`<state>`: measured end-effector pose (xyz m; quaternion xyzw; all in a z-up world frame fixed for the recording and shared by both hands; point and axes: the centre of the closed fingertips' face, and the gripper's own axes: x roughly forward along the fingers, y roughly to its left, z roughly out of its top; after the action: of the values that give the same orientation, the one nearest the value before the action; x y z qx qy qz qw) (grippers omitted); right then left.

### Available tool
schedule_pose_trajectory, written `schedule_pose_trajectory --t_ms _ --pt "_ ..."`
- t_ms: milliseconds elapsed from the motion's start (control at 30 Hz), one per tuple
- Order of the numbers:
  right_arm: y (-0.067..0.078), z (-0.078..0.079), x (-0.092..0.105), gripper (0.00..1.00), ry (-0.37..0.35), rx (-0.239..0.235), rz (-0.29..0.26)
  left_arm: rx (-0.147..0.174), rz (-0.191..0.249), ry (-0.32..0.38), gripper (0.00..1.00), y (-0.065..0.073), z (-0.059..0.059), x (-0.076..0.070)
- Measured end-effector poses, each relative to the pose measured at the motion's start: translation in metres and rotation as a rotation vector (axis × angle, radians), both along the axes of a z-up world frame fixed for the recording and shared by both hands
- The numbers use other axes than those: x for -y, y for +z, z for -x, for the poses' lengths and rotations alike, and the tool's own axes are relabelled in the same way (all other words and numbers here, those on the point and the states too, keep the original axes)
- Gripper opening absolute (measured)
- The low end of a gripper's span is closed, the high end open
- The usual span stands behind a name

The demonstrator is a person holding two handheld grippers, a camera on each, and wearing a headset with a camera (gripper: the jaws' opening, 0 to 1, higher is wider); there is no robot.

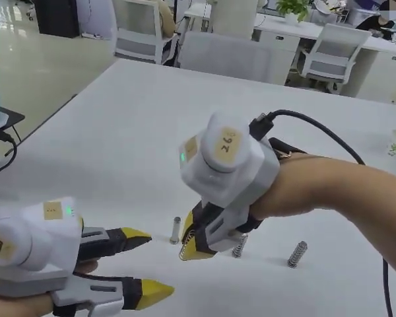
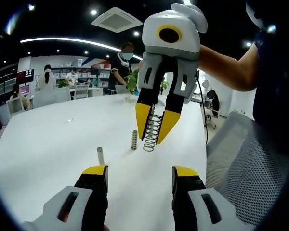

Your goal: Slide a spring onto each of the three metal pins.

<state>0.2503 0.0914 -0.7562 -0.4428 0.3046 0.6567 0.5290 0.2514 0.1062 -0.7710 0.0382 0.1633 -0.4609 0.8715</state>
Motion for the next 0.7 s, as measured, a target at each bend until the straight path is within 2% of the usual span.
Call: schedule_pose_trajectory --t_ms 200,400,700 --pt "0.0 -0.006 -0.001 0.09 -0.004 0.003 0.002 -0.009 0.008 0.025 0.52 -0.001 0.001 -0.004" --pt "0.002 -0.016 -0.002 0.09 -0.012 0.009 -0.007 -0.014 0.005 0.038 0.52 -0.004 0.001 -0.009" --pt "0.004 -0.043 -0.002 0.09 -0.044 0.025 -0.014 -0.018 0.005 0.049 0.51 -0.006 0.002 -0.011"
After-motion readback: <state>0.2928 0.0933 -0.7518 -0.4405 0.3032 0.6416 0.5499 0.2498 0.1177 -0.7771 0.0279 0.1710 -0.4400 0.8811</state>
